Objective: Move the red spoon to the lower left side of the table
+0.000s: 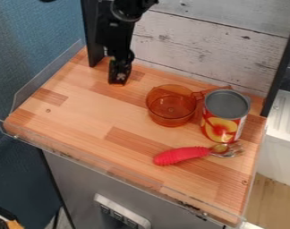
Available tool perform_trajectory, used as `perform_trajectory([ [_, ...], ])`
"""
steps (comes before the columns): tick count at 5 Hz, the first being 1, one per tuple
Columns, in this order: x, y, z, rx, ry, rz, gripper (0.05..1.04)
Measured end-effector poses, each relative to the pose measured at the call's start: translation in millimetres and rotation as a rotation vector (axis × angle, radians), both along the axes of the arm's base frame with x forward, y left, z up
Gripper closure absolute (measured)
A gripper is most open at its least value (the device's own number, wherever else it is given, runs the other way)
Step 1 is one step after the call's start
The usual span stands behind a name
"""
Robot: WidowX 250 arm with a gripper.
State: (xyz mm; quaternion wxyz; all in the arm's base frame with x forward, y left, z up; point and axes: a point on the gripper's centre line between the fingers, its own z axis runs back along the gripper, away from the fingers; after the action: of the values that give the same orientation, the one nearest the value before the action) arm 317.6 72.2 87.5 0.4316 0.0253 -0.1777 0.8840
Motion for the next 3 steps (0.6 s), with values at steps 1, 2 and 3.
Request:
perform_trajectory([
  [1,-21,-27,-5.2,-0.027,0.061,-0.014,0.082],
  [2,-35,-51,-16.7,-0.013,0.113,-0.057,0.082],
  [3,-41,-69,-27.0,-0.016,0.120,-0.106,0.082],
])
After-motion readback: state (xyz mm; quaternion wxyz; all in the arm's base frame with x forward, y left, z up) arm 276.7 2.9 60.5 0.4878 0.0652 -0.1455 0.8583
